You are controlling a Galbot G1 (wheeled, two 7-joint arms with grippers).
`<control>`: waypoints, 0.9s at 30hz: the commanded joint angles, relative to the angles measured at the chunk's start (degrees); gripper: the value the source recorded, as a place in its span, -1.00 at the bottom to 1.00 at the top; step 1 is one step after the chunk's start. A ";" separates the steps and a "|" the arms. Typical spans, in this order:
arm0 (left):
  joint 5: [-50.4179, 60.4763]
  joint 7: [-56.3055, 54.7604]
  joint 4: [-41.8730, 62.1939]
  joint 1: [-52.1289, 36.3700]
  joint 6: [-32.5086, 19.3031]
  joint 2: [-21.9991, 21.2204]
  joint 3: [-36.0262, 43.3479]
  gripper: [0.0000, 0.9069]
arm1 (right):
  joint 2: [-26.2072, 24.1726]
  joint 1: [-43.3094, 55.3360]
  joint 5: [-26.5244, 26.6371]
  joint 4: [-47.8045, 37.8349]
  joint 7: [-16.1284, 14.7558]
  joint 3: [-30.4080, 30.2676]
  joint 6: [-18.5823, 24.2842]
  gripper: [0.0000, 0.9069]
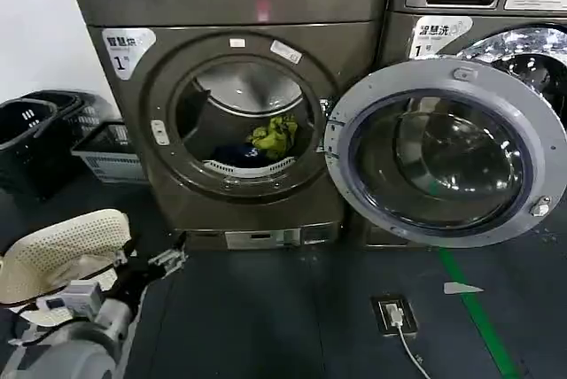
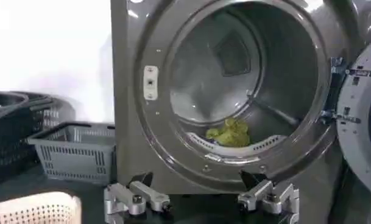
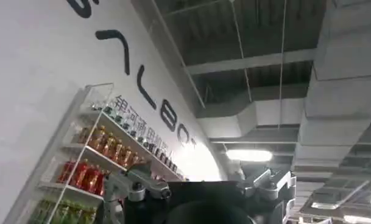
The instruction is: Grasp the clothes from the dryer.
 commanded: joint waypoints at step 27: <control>0.34 0.26 -1.08 0.83 0.05 -0.38 -0.54 1.00 | -0.38 0.62 0.87 -0.08 -1.20 -1.51 3.29 1.00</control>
